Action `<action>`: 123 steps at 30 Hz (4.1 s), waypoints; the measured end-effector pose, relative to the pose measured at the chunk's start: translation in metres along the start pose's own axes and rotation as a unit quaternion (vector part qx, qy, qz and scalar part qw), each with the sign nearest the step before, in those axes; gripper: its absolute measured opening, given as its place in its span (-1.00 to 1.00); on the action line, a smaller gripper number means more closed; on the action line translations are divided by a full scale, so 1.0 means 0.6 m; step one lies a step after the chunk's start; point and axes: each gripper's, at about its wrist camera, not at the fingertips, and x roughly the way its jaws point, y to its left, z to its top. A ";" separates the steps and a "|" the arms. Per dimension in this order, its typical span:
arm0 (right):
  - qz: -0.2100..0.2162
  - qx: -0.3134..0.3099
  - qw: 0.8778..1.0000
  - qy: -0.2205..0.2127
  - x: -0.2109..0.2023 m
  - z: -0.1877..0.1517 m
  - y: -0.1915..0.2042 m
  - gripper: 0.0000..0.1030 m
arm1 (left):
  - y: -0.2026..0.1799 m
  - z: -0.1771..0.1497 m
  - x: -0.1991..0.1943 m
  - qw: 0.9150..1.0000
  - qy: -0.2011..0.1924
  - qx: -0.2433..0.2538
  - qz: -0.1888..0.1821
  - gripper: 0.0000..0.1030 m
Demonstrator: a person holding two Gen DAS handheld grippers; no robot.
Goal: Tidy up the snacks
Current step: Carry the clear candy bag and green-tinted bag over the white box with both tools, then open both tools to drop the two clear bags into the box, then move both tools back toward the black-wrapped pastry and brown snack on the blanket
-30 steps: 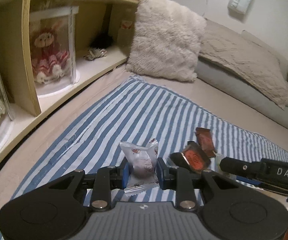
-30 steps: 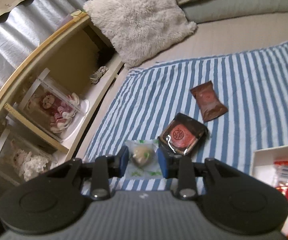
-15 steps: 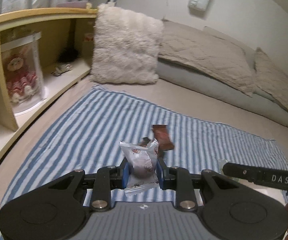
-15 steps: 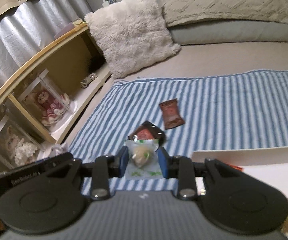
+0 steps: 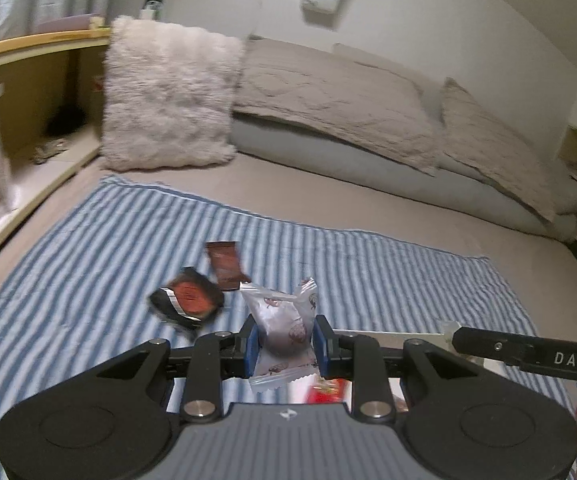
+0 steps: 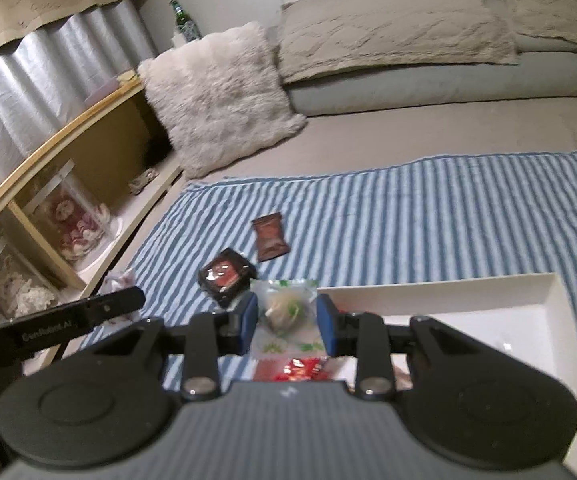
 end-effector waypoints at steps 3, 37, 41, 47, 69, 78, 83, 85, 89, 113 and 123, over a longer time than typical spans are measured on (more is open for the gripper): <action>-0.011 0.006 1.000 -0.004 -0.018 -0.004 -0.020 -0.27 | -0.025 -0.004 0.006 1.000 0.002 0.010 -0.013 -0.42; -0.115 0.087 0.989 0.028 0.005 -0.021 -0.218 -0.26 | -0.188 -0.052 0.210 0.991 0.095 0.059 -0.073 -0.41; -0.111 0.091 0.989 0.037 0.031 -0.019 -0.217 -0.26 | -0.180 -0.049 0.227 0.991 0.096 0.056 -0.077 -0.41; -0.100 0.095 0.990 0.038 0.057 -0.011 -0.207 -0.26 | -0.177 -0.045 0.247 0.991 0.093 0.049 -0.085 -0.38; -0.126 0.091 0.985 0.079 0.063 -0.025 -0.202 0.11 | -0.154 -0.059 0.257 0.986 0.154 0.055 -0.022 0.86; -0.139 0.070 0.984 0.084 0.036 -0.031 -0.199 0.49 | -0.151 -0.064 0.246 0.984 0.169 0.054 -0.015 1.00; -0.149 0.062 0.983 0.083 0.021 -0.031 -0.200 0.61 | -0.141 -0.064 0.236 0.983 0.173 0.057 -0.002 1.00; -0.152 0.060 0.983 0.082 0.015 -0.031 -0.198 0.71 | -0.137 -0.064 0.232 0.983 0.176 0.056 0.000 1.00; -0.158 0.050 0.983 0.083 0.005 -0.033 -0.193 0.83 | -0.128 -0.062 0.222 0.982 0.178 0.054 0.003 1.00; -0.196 0.027 0.977 0.082 -0.018 -0.060 -0.148 0.99 | -0.048 -0.043 0.149 0.985 0.168 0.049 0.016 1.00; -0.167 0.038 0.983 0.059 0.007 -0.051 -0.120 0.99 | 0.037 -0.027 0.119 0.987 0.146 0.022 0.057 1.00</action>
